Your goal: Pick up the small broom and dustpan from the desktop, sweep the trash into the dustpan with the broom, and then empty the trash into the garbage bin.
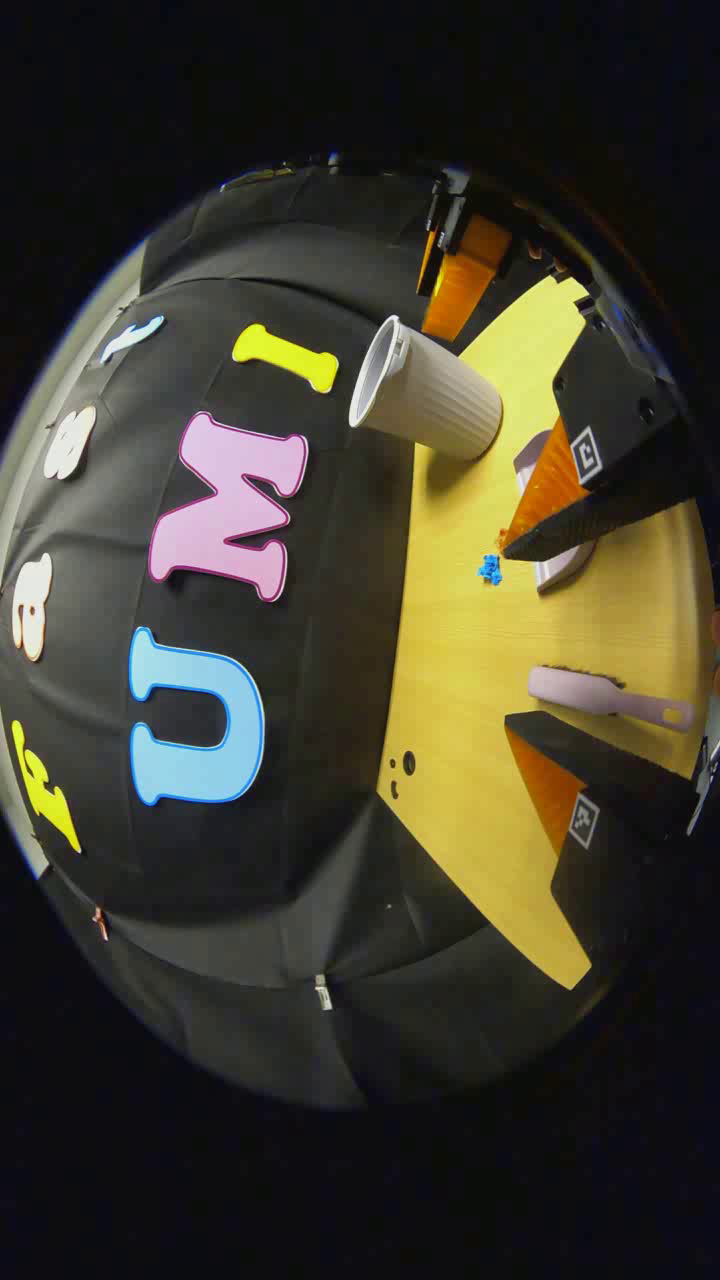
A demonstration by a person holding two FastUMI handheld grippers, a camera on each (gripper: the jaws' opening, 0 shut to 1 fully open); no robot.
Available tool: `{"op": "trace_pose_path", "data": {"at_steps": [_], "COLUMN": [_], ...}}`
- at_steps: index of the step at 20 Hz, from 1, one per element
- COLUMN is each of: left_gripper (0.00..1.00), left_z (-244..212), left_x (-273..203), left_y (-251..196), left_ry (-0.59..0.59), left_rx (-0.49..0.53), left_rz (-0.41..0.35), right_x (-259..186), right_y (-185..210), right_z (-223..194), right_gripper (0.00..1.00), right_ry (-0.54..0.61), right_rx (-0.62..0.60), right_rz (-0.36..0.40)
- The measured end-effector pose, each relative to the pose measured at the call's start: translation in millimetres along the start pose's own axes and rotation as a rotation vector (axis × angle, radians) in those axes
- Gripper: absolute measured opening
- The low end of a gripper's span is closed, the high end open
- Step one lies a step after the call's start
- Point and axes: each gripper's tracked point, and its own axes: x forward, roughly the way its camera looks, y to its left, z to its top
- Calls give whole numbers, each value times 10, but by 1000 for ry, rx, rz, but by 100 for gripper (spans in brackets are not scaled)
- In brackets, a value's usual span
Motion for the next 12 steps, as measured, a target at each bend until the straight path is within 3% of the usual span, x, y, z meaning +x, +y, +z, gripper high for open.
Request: {"op": "trace_pose_path", "data": {"at_steps": [3, 12], "left_gripper": [96, 96], "left_z": [9, -208], "left_x": [6, 102], "left_y": [-2, -40], "left_ry": [0, 65], "left_rx": [18, 48], "left_rz": [1, -16], "right_x": [-1, 1], "right_y": [82, 76], "right_z": [5, -118], "right_gripper": [98, 98], "right_ry": [-1, 55], "right_rx": [44, 29], "right_rz": [11, 32]}}
